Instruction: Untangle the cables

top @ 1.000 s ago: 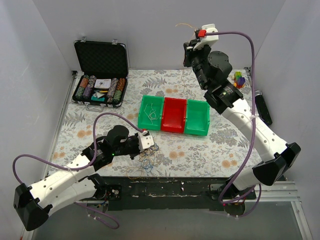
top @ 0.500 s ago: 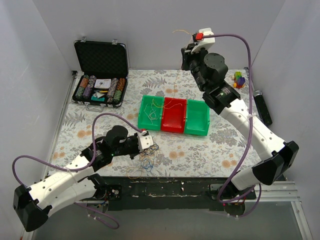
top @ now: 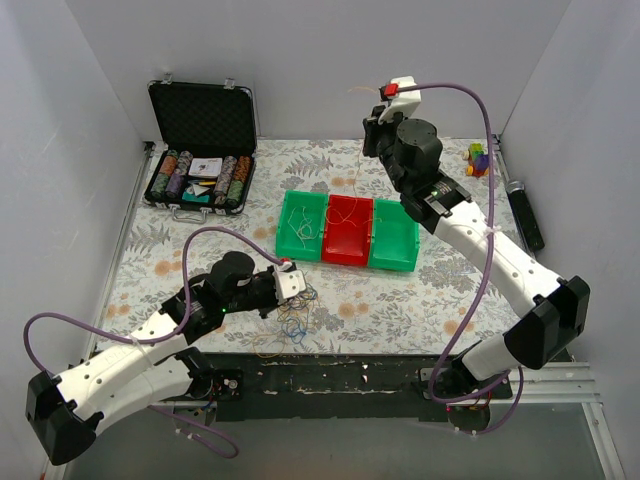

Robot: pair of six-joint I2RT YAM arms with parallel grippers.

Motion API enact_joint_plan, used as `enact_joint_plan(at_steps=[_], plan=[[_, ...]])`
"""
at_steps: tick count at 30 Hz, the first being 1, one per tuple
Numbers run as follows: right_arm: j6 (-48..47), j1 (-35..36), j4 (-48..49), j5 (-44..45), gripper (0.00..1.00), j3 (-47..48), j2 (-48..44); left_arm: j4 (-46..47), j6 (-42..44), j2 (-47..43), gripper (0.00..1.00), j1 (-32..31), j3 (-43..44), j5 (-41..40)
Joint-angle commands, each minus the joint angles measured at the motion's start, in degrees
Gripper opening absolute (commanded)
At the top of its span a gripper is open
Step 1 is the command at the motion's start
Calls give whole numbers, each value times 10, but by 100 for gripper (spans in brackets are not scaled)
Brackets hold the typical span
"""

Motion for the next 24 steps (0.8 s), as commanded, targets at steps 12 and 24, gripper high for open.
enact_joint_plan(at_steps=[12,24], plan=[[17,-5,10,46,1,-20,39,14,-1,-16,0,7,-7,5],[27,-5,4,65,1,-115,30,18,-4,-17,0,9,-14,9]])
